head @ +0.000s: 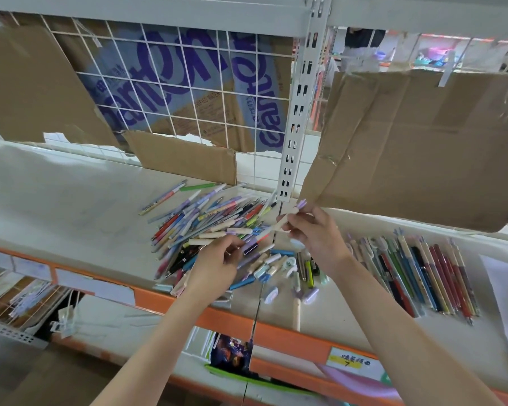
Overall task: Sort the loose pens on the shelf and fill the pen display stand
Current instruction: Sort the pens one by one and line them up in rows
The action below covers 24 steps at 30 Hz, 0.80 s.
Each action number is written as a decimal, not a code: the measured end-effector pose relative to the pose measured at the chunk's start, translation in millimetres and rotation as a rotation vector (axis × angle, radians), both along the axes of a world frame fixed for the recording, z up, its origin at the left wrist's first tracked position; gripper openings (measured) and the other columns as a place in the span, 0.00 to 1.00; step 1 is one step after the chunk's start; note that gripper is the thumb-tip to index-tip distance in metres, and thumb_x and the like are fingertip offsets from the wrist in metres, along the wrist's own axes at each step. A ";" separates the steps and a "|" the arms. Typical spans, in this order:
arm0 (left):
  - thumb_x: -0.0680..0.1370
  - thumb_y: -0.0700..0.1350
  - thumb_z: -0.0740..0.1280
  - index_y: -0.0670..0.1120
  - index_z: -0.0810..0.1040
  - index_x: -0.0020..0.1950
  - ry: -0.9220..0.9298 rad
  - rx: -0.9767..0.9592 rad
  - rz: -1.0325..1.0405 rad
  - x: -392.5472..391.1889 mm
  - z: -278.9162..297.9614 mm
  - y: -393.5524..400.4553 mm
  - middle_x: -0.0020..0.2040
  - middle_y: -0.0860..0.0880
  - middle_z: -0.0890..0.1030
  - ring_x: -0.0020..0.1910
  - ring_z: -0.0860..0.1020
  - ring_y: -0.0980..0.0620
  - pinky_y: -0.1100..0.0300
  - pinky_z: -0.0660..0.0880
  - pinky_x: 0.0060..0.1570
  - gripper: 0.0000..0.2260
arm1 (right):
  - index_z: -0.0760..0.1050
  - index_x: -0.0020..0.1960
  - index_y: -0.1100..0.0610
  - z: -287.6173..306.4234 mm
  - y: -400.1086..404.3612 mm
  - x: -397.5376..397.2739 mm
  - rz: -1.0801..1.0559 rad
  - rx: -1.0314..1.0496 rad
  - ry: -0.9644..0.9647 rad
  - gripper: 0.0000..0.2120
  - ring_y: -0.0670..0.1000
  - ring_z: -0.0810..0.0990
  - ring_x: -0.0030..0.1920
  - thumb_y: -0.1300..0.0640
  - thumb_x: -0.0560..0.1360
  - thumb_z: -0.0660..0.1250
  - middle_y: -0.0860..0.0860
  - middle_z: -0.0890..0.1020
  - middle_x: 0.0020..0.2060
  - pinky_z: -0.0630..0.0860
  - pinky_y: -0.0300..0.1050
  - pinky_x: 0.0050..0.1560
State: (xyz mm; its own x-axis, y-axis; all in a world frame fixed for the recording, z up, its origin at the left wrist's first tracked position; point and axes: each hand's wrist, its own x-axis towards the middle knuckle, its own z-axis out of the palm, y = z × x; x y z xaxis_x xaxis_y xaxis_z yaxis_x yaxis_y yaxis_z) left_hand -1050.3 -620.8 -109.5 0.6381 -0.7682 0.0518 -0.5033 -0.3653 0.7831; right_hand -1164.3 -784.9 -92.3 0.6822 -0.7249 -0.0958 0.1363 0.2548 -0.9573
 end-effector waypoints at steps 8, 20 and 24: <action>0.80 0.42 0.62 0.49 0.75 0.46 0.085 -0.048 -0.086 -11.0 4.7 -1.8 0.37 0.52 0.77 0.35 0.75 0.57 0.64 0.71 0.38 0.05 | 0.71 0.47 0.64 -5.7 20.7 -2.3 0.057 0.065 -0.002 0.03 0.49 0.80 0.34 0.70 0.76 0.63 0.57 0.82 0.35 0.77 0.37 0.36; 0.79 0.46 0.64 0.43 0.80 0.45 0.497 -0.037 -0.068 -24.0 15.5 -27.2 0.28 0.51 0.73 0.24 0.67 0.56 0.65 0.62 0.24 0.09 | 0.72 0.42 0.64 -8.7 26.8 -9.5 0.032 0.033 -0.049 0.05 0.50 0.78 0.32 0.64 0.77 0.63 0.53 0.79 0.30 0.77 0.39 0.38; 0.78 0.43 0.65 0.45 0.81 0.49 -0.149 -0.102 -0.161 -28.1 15.5 -39.9 0.35 0.53 0.79 0.33 0.74 0.59 0.60 0.67 0.34 0.06 | 0.69 0.38 0.59 -3.5 16.8 -10.6 -0.120 -0.097 0.115 0.10 0.45 0.76 0.28 0.60 0.77 0.66 0.51 0.78 0.27 0.72 0.36 0.29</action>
